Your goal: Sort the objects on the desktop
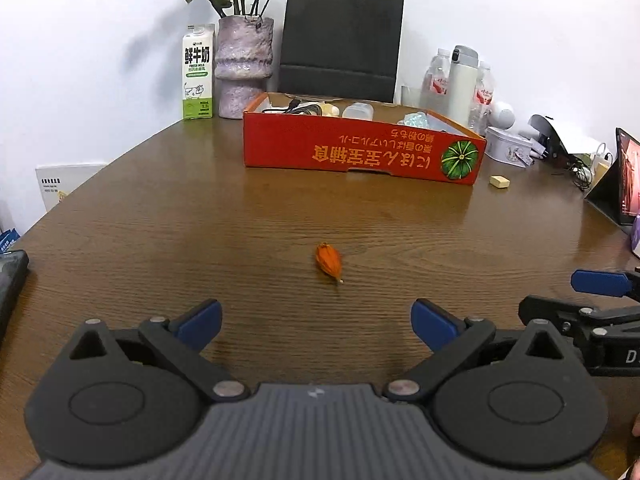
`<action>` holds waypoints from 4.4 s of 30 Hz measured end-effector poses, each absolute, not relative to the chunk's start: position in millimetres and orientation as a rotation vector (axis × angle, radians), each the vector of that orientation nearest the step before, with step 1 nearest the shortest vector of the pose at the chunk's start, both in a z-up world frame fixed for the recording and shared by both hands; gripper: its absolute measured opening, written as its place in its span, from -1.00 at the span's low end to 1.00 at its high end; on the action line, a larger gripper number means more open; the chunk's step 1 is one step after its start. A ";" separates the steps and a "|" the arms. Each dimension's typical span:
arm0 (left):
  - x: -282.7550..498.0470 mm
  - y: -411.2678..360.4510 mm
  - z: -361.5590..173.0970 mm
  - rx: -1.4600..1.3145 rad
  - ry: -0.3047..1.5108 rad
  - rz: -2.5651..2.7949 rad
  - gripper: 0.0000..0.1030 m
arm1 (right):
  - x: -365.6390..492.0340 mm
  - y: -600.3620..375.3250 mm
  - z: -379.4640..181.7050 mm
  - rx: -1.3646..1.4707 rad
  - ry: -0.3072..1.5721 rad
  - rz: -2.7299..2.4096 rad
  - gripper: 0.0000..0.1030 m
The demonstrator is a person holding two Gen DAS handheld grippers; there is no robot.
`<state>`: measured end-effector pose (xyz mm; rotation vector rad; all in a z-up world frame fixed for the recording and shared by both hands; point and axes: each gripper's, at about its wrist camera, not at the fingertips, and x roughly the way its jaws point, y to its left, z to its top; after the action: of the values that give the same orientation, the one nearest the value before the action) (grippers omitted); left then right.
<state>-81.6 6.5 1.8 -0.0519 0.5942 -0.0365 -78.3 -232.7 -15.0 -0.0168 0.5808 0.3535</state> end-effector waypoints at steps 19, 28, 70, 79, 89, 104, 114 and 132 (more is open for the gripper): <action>7.9 15.6 10.1 -0.027 0.704 -0.137 -0.71 | 187.5 -313.8 -18.6 -0.093 0.700 0.129 -0.11; -8.2 12.6 15.0 -0.015 0.681 -0.091 -0.72 | 146.5 -307.3 -26.3 -0.047 0.698 0.159 -0.57; 205.2 51.4 99.7 -0.145 0.669 -0.198 -0.72 | 176.7 -203.5 78.4 0.154 0.612 0.483 -0.58; 243.1 49.3 73.1 -0.103 0.762 -0.192 0.08 | 235.6 -171.4 33.2 0.207 0.713 0.496 -0.24; 221.0 42.4 85.1 -0.163 0.756 -0.143 0.77 | 220.6 -201.4 67.1 0.105 0.618 0.284 0.19; 38.9 14.1 63.0 -0.081 0.628 -0.044 1.00 | 49.2 -206.3 24.1 -0.104 0.637 0.225 0.64; -37.0 3.1 14.4 0.006 0.735 -0.064 1.00 | -48.5 -220.2 -12.0 -0.019 0.690 0.184 0.77; -7.9 -8.6 1.5 0.015 0.714 0.009 1.00 | -12.2 -199.3 -23.9 -0.095 0.684 0.128 1.00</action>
<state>-7.9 -8.6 1.5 0.0155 0.7138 0.0089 -12.2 -199.3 -23.9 -0.0951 0.6838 0.1281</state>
